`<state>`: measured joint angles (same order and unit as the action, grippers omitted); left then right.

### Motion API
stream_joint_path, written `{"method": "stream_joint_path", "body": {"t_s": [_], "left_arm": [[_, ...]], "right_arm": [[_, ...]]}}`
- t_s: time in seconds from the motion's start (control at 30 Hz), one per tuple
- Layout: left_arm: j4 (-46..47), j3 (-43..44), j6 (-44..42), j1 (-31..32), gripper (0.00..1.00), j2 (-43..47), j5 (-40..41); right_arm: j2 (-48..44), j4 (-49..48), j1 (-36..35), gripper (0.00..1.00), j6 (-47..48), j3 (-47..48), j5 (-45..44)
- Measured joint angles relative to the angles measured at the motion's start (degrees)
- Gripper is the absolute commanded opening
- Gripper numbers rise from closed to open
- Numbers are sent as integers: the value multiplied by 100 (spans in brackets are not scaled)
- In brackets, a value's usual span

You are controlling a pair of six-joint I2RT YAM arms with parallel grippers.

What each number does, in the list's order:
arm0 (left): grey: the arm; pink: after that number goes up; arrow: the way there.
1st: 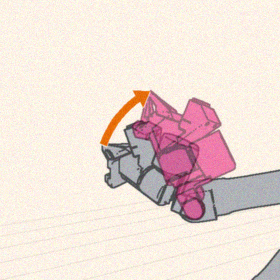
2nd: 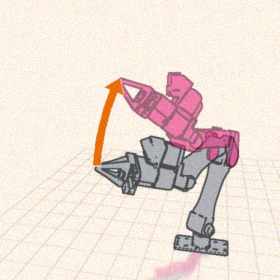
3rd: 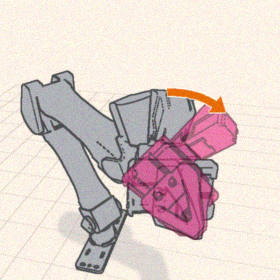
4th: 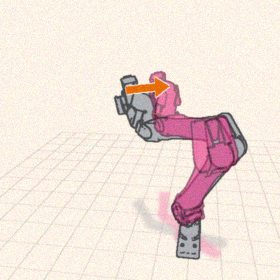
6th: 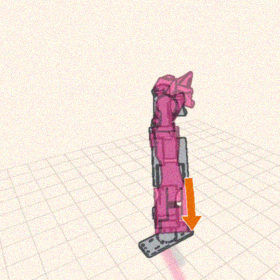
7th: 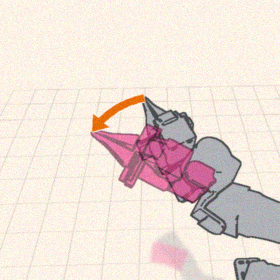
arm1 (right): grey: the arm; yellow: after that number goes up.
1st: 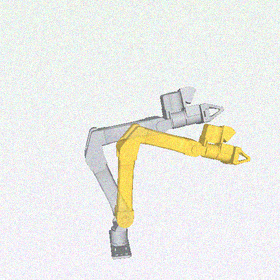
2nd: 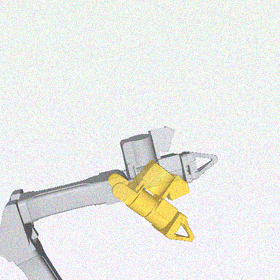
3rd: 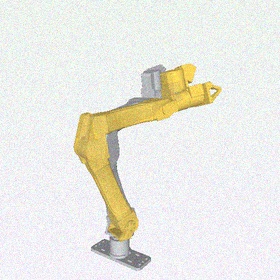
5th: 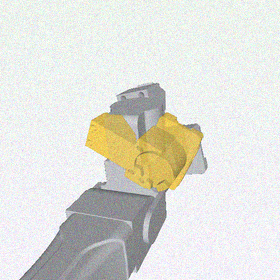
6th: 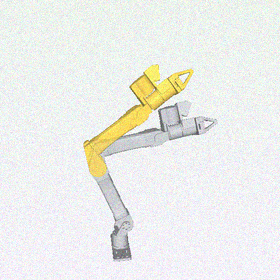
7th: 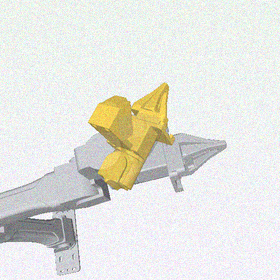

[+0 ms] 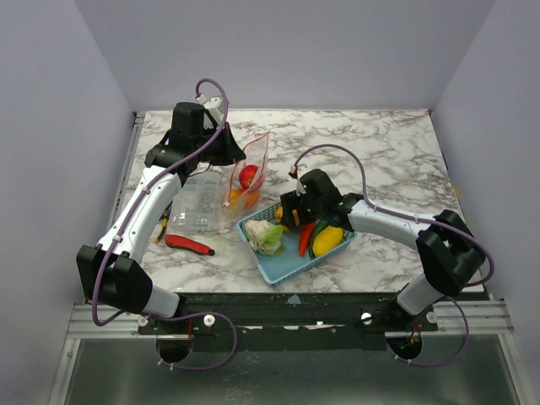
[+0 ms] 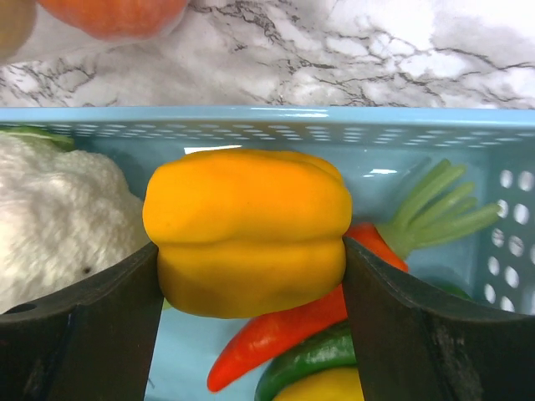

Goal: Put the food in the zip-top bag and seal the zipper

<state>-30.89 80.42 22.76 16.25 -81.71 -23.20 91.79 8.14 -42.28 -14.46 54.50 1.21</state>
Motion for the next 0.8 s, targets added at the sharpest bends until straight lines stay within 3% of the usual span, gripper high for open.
{"method": "stream_joint_path", "body": {"t_s": [0.27,0.53,0.8], "left_arm": [[20,-4,50,0,0,0,-76],[98,-26,98,0,0,-9,-190],[153,-31,192,0,0,-179,-396]], "right_arm": [[-1115,343,0,13,-4,37,-120],[-1823,308,2,8,76,208,345],[-2024,-527,2,7,219,675,1294]]}}
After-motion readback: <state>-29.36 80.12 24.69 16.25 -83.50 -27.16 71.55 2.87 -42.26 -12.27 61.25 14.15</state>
